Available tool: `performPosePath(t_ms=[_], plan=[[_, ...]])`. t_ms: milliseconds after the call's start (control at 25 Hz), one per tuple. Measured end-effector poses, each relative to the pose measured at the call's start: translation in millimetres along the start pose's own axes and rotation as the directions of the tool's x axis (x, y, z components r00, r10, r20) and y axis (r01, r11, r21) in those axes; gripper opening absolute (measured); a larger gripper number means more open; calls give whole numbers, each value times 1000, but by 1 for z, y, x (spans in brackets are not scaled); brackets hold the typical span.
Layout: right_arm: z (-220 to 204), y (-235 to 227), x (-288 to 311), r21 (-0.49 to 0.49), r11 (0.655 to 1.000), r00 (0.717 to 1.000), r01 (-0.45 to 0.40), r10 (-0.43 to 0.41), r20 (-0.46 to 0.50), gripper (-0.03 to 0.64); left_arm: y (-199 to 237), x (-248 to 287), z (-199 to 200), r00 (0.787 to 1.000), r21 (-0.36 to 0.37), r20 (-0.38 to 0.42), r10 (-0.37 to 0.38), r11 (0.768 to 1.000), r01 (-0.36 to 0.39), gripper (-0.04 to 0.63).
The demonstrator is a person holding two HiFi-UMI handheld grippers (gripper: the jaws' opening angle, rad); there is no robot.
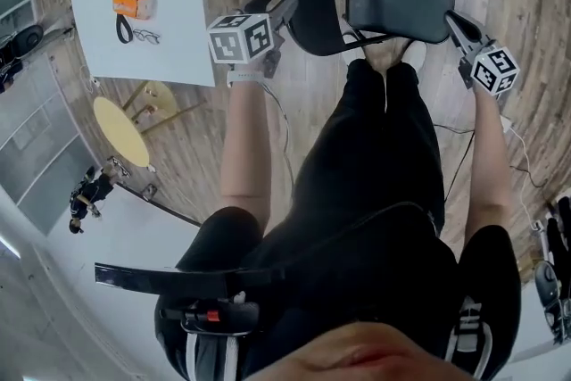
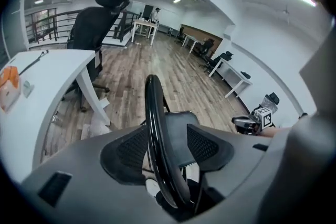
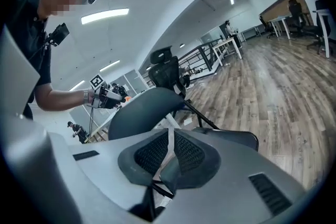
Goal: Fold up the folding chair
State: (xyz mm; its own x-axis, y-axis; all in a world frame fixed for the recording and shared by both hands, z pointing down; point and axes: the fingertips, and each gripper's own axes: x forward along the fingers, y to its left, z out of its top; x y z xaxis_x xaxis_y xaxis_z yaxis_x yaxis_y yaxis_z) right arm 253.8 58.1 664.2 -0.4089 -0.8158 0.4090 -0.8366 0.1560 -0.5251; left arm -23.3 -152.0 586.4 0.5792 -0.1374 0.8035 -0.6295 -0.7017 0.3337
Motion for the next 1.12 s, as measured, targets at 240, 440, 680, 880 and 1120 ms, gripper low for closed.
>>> performPosePath(t_ms=[240,440,680,880,1120], plan=[[-68,-84,10,105,994,997,24,-15,-76,54,18,45,-6,998,-63,-67,-14,998,10,232],[-125,-130,21,135,990,983,47,-22,-181,130,28,67,-17,985,-28,-172,-5,1000,0,232],[-171,-180,22,379,925,978,37,45,-205,260,27,77,-20,973,-65,-230,-30,998,16,232],[-192,-214,31,486,874,977,4,101,-189,270,19,80,-24,955,-82,-288,-78,995,56,155],[-214,-236,43,537,844,960,15,138,-244,285,16,77,-26,946,-112,-311,-95,992,63,72]])
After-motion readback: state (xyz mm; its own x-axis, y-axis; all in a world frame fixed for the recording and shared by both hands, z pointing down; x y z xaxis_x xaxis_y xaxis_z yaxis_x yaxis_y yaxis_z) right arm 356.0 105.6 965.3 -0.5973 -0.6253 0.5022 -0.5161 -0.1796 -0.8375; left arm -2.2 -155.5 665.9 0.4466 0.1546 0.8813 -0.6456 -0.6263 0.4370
